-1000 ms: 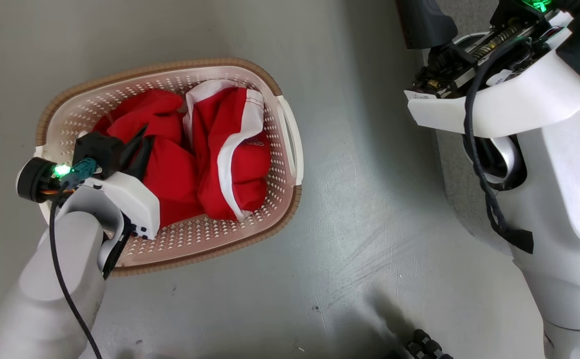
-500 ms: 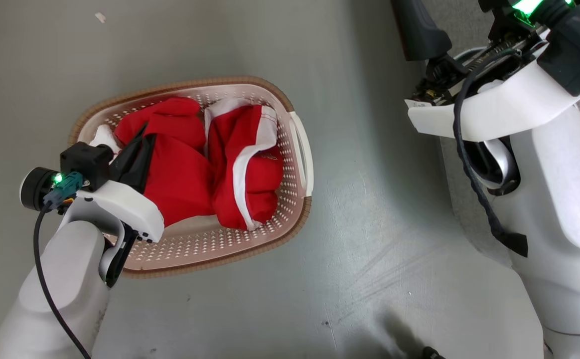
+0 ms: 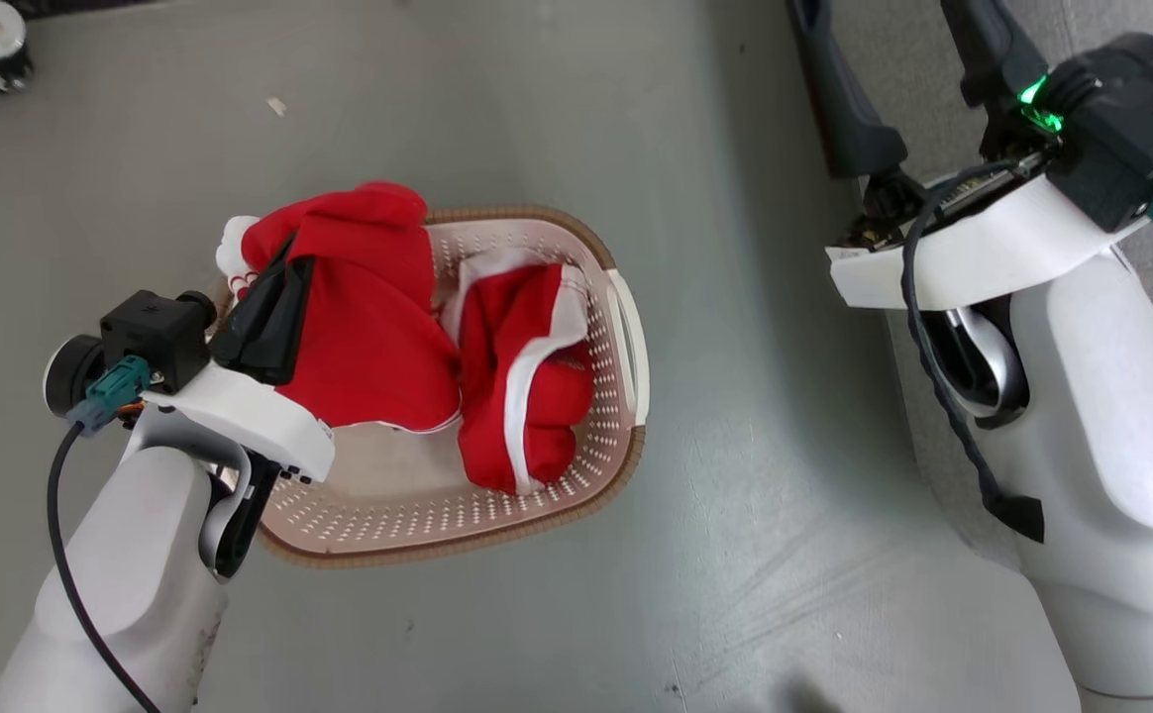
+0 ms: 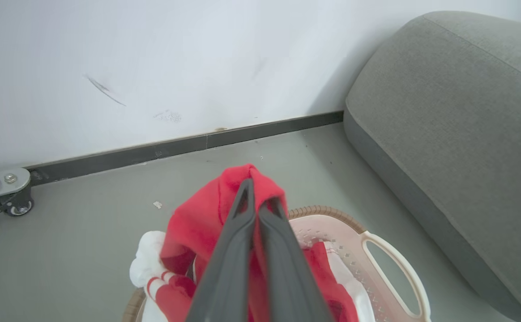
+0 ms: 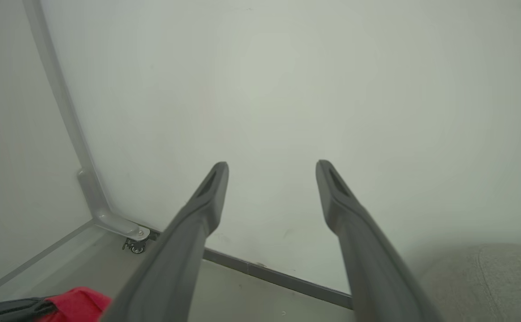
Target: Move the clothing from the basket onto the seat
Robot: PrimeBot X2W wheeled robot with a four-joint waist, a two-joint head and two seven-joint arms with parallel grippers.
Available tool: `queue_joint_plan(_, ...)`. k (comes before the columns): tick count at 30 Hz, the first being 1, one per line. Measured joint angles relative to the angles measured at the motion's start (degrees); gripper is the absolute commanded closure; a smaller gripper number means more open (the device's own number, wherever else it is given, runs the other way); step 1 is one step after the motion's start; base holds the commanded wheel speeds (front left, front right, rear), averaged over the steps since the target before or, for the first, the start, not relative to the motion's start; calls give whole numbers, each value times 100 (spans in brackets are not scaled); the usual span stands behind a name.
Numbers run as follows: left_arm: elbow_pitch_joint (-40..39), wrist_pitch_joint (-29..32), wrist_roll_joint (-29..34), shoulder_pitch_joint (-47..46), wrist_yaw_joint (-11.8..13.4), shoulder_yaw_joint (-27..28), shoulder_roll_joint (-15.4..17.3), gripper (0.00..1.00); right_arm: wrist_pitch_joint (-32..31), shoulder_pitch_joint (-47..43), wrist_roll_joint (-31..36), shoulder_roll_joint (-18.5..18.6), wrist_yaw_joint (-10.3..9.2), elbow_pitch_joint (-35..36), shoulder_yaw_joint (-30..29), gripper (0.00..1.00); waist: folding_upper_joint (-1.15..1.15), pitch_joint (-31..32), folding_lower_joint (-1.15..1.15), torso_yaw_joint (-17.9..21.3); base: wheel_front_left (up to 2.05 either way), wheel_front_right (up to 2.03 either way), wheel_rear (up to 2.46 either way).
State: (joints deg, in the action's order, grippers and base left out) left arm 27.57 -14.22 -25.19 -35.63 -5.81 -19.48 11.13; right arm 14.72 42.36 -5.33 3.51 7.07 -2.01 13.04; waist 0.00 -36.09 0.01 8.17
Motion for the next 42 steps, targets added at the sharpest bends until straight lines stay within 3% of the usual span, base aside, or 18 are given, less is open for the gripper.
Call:
queue_joint_plan(27,-1095,-7,-355,626,-13,1123,-162,100,0,-1145,79,-9,1,-328,-393,0,0,1411,0,-339,0,0,0)
queue_joint_plan(42,-1266,-7,-250,988,-4,1245,-146,100,0,-1779,36,-13,1,-449,-463,0,0,2161,0,-384,0,0,0)
